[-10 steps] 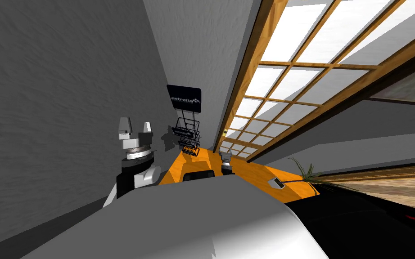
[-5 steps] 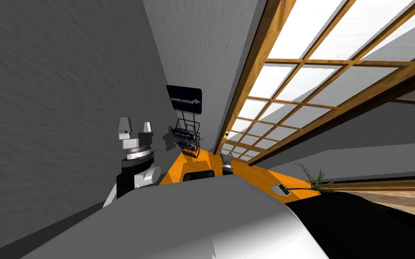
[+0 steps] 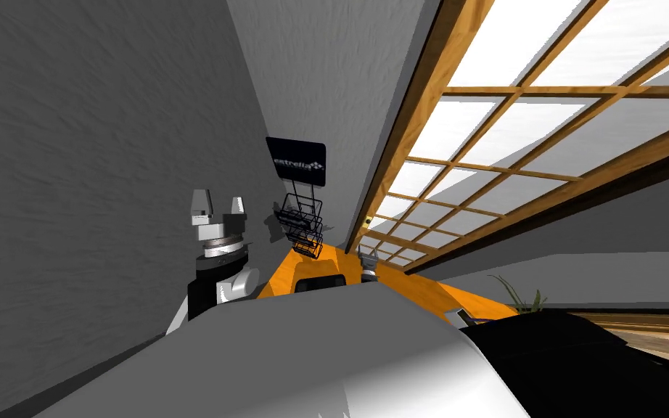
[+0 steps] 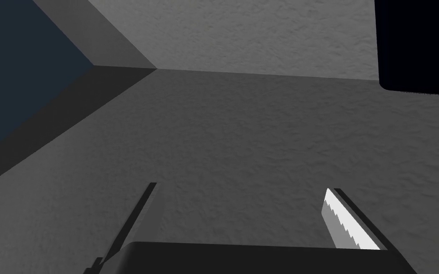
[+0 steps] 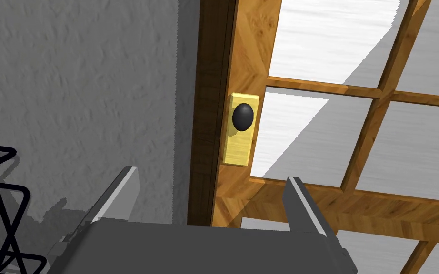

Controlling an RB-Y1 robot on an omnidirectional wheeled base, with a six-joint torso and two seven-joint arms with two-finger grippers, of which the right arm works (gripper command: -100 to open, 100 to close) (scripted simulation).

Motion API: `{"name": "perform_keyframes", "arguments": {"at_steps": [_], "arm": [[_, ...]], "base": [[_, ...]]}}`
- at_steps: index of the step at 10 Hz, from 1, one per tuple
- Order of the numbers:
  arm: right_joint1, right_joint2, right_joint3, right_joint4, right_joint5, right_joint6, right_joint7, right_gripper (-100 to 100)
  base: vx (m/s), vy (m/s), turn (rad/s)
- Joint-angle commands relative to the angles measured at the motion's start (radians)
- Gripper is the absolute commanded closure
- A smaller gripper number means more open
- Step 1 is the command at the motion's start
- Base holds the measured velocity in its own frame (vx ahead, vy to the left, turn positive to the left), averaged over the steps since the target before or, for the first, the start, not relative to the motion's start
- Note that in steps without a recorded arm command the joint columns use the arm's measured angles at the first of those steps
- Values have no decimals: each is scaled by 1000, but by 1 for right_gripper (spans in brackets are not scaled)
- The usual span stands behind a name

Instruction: Pull the door open

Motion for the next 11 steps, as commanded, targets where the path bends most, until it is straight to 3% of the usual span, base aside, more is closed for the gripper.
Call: {"name": "perform_keyframes", "arguments": {"at_steps": [1,9,10,11], "arm": [[-8,-13,21,41,-36,-27,-33,-100],[-33,-67,106,184,-185,-126,-146,-100],[-34,-61,100,177,-173,-118,-138,-100],[-28,-51,53,198,-143,-101,-169,-100]], "base": [[143,-44,58],[163,-50,46],[76,-23,12],[35,1,219]]}}
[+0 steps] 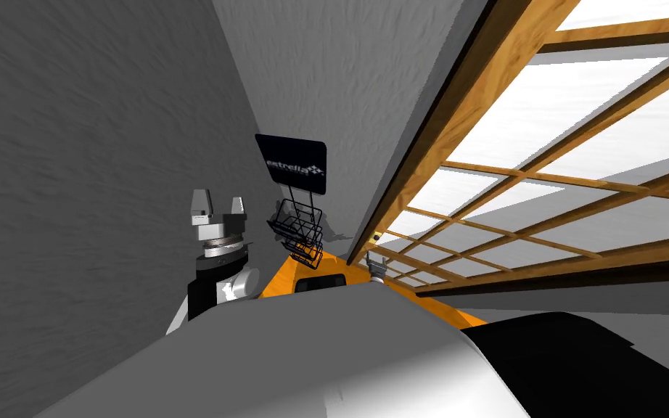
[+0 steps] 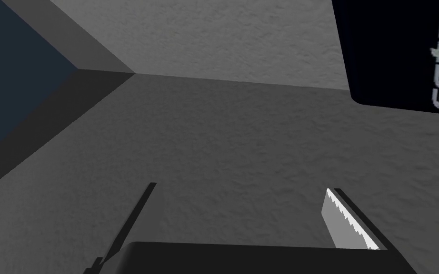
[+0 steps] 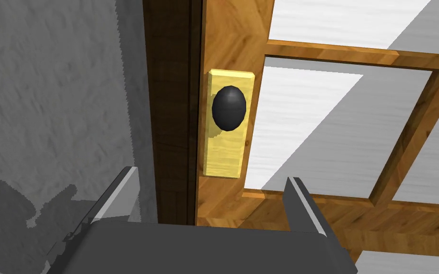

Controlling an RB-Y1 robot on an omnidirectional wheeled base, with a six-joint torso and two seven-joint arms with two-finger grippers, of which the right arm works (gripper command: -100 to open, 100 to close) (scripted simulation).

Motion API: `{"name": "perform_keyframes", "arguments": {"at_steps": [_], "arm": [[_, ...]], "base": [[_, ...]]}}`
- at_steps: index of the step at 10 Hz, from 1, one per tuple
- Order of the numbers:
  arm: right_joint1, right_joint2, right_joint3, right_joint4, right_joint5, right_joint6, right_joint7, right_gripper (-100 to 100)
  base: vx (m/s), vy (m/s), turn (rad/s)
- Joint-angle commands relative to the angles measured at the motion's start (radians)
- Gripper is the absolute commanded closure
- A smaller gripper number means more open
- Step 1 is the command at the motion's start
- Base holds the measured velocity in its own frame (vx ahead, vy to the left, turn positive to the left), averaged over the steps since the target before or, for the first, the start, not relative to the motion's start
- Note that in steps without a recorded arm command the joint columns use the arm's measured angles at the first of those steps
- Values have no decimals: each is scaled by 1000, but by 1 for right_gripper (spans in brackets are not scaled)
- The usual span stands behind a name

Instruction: Pull the door open

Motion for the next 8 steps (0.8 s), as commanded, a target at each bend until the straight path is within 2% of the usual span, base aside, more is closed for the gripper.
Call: {"name": "perform_keyframes", "arguments": {"at_steps": [1,4,5,6,7,8], "arm": [[7,9,-46,17,31,20,-30,-100],[18,31,-138,56,95,58,-85,-100],[18,31,-154,56,95,58,-85,-100],[22,40,-191,71,120,72,-107,-100],[22,40,-201,71,120,72,-107,-100],[27,48,-239,86,146,88,-129,-100]], "base": [[35,5,213],[30,11,178],[26,5,46],[25,10,116],[19,4,72],[24,4,138]]}}
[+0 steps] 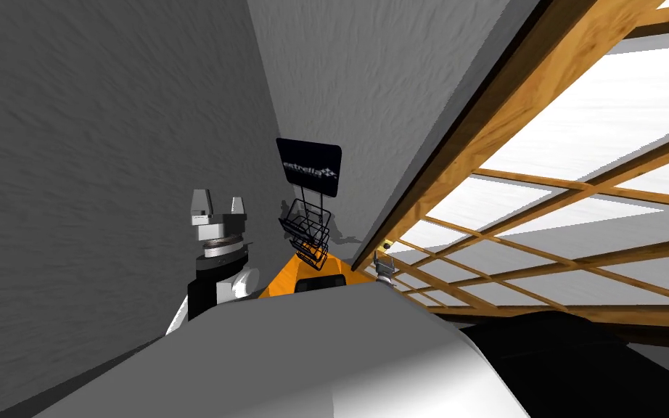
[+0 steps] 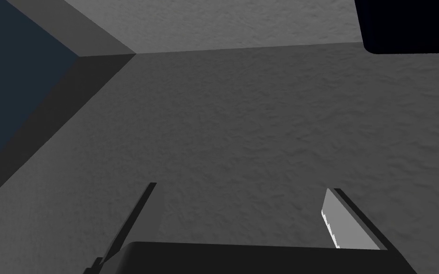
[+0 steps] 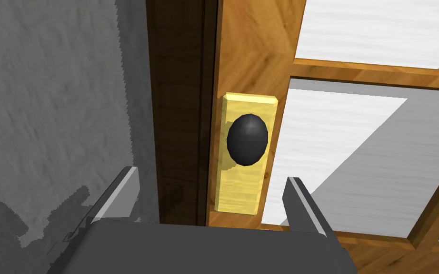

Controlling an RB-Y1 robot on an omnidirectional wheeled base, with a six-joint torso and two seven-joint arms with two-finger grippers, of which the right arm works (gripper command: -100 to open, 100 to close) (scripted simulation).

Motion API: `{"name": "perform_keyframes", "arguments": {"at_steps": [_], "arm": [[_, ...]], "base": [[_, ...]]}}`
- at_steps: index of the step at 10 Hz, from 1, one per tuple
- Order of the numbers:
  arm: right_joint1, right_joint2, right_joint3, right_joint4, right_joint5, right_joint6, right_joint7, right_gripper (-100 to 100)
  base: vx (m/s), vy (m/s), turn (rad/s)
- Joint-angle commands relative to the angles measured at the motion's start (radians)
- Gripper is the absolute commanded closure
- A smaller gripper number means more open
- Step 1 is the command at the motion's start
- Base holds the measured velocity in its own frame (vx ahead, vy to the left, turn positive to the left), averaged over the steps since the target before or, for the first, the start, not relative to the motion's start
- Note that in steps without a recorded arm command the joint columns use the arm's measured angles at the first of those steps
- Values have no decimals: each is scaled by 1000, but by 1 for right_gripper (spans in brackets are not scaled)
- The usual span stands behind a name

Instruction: Pull the door open

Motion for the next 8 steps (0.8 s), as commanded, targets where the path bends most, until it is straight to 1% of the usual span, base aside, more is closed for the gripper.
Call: {"name": "perform_keyframes", "arguments": {"at_steps": [1,2,3,4,5,6,7,8], "arm": [[0,9,-32,7,13,9,-8,-100],[5,18,-71,23,40,25,-31,-100],[5,18,-84,23,40,25,-31,-100],[9,27,-121,39,67,41,-54,-100],[9,27,-139,39,67,41,-54,-100],[13,36,-174,56,95,57,-77,-100],[13,36,-193,56,95,57,-77,-100],[17,45,-229,72,122,73,-99,-100]], "base": [[22,0,72],[23,4,130],[23,2,64],[27,4,161],[23,-2,61],[26,5,153],[21,-1,56],[21,0,124]]}}
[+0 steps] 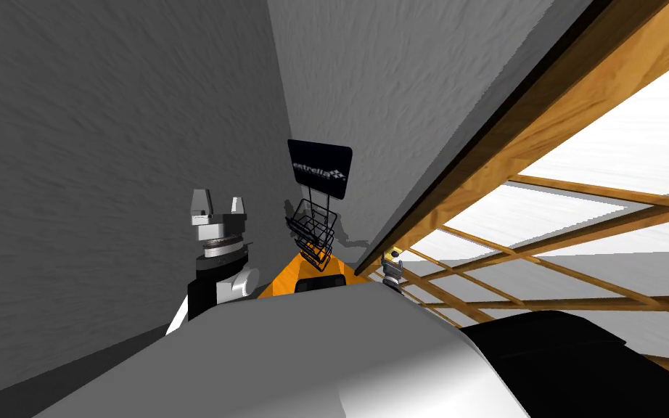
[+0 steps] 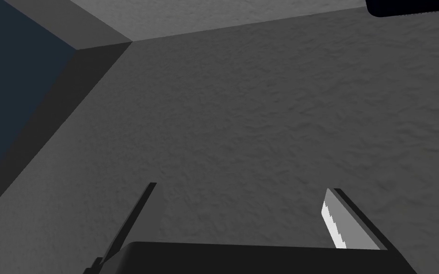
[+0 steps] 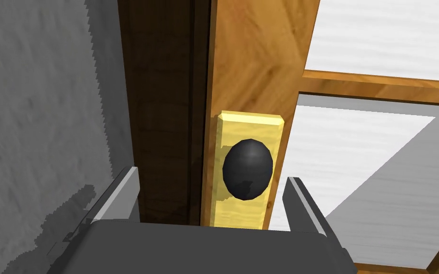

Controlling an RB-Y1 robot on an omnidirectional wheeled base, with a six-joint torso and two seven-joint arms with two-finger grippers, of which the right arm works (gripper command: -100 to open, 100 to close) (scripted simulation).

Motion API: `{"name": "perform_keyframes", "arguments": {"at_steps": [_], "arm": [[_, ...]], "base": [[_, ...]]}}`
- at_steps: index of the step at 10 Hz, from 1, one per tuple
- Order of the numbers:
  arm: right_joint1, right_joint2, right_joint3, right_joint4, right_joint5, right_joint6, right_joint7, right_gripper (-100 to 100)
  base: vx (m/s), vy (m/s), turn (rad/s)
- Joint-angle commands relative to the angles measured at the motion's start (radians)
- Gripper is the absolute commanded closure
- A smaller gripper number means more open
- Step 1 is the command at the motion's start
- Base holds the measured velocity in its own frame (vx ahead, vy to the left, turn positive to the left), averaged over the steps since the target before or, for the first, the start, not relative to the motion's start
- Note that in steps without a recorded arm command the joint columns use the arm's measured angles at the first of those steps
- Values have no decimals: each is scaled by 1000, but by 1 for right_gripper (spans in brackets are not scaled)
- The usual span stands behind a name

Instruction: Pull the door open

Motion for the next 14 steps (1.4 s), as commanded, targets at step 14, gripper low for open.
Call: {"name": "perform_keyframes", "arguments": {"at_steps": [14], "arm": [[36,70,-317,94,180,111,-145,-100]], "base": [[6,-6,107]]}}
